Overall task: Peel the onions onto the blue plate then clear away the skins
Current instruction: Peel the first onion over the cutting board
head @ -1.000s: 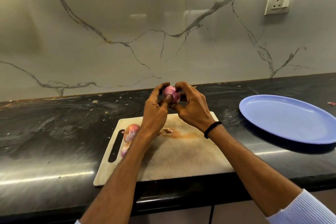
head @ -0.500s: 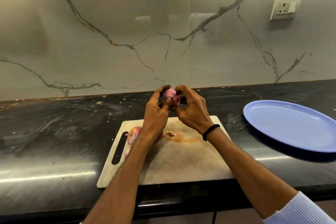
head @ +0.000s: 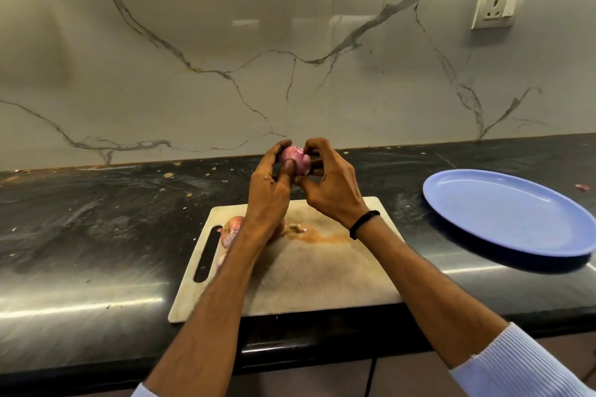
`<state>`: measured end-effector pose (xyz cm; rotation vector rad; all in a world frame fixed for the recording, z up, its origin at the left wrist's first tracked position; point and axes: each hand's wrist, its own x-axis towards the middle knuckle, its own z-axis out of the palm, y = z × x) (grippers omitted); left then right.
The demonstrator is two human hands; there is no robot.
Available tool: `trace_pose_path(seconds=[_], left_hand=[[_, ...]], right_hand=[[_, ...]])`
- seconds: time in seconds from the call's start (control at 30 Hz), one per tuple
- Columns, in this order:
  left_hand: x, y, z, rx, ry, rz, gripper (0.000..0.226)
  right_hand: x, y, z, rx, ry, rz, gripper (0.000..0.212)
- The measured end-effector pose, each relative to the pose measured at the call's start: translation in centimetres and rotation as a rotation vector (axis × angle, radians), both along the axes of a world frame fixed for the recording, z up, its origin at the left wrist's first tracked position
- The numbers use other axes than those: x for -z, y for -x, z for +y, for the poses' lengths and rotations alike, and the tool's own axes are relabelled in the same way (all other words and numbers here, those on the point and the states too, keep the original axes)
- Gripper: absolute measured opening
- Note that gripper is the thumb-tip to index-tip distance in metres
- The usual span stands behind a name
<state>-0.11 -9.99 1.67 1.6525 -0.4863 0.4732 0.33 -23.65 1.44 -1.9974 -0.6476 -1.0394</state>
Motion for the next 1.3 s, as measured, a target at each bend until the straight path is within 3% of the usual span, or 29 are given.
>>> trace_pose_path(seconds=[0.37, 0.57, 0.73, 1.1, 1.3], left_hand=[[-0.68, -0.21, 0.21, 0.02, 0.01, 0.009, 0.038], [-0.93, -0.08, 0.29, 0.046, 0.053, 0.045, 0.037], [-0.85, 0.01, 0.46, 0.039, 0.023, 0.033, 0.039], [-0.58, -0.31, 0.51, 0.016, -0.013, 0.016, 0.04], [-0.32, -0.07, 0.5, 0.017, 0.002, 0.039, 0.04]], right_hand=[[0.42, -0.87, 0.12, -0.038, -0.068, -0.013, 0.05], [0.65, -0.84, -0.35, 0.003, -0.046, -0.083, 0.028], [0.13, -0.42, -0.2, -0.081, -0.083, -0.017, 0.054], [0.52, -0.95, -0.22, -0.052, -0.049, -0.006, 0.043], [1.09, -0.52, -0.11, 0.008, -0.03, -0.022, 0.025]])
